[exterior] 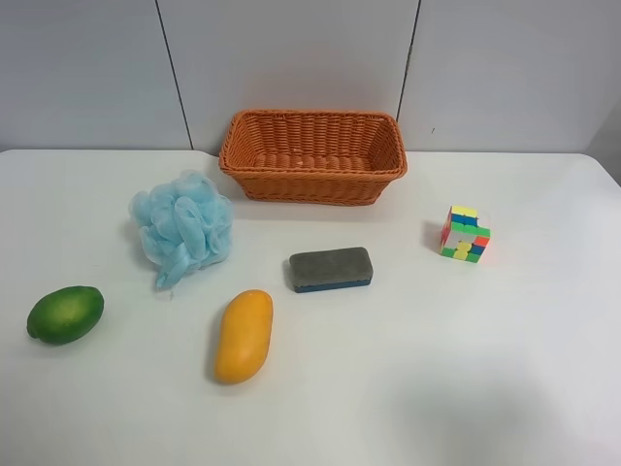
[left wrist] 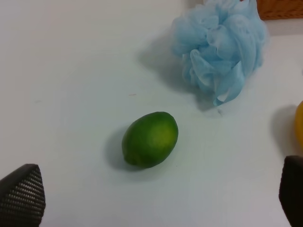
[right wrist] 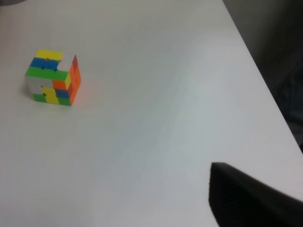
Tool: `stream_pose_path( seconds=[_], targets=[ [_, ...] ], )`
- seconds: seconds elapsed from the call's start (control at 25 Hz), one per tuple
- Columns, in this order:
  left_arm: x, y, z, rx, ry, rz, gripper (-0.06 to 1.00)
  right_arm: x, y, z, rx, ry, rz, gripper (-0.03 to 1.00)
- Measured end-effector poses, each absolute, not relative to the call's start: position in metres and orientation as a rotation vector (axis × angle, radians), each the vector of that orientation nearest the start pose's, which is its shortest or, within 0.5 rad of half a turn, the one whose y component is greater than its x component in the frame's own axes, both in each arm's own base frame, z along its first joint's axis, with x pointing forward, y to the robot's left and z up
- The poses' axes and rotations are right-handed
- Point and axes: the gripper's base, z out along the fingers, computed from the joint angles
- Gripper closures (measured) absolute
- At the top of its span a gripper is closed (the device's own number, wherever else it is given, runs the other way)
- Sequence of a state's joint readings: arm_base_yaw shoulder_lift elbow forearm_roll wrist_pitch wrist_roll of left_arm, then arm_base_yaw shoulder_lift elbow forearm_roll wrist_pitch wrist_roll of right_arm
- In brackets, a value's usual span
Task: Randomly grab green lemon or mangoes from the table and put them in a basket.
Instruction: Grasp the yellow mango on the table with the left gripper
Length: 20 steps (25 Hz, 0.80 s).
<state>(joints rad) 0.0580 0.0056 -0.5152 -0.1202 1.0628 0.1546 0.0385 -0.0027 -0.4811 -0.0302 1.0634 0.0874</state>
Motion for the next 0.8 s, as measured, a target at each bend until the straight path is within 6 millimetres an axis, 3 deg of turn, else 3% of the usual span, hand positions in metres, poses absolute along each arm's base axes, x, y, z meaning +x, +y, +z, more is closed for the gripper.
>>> stream_pose_path(
  seconds=[0.12, 0.24, 0.52, 0.68, 0.8],
  targets=[
    [0.005, -0.010, 0.289, 0.100, 2.108, -0.026, -0.05, -0.003, -0.003, 0.272, 0.052, 2.062, 0.041, -0.02],
    [0.024, -0.010, 0.309, 0.078, 2.214, -0.067, -0.05, -0.003, -0.003, 0.272, 0.052, 2.062, 0.041, -0.02],
    [0.098, -0.014, 0.348, 0.112, 2.466, -0.177, -0.05, -0.003, -0.003, 0.272, 0.052, 2.062, 0.041, -0.02],
    [0.143, -0.028, 0.356, 0.165, 2.569, -0.174, -0.05, -0.003, -0.003, 0.272, 0.052, 2.062, 0.041, -0.02],
    [0.172, -0.046, 0.349, 0.198, 2.653, -0.171, -0.05, -0.003, -0.003, 0.272, 0.052, 2.062, 0.041, -0.02]
  ],
)
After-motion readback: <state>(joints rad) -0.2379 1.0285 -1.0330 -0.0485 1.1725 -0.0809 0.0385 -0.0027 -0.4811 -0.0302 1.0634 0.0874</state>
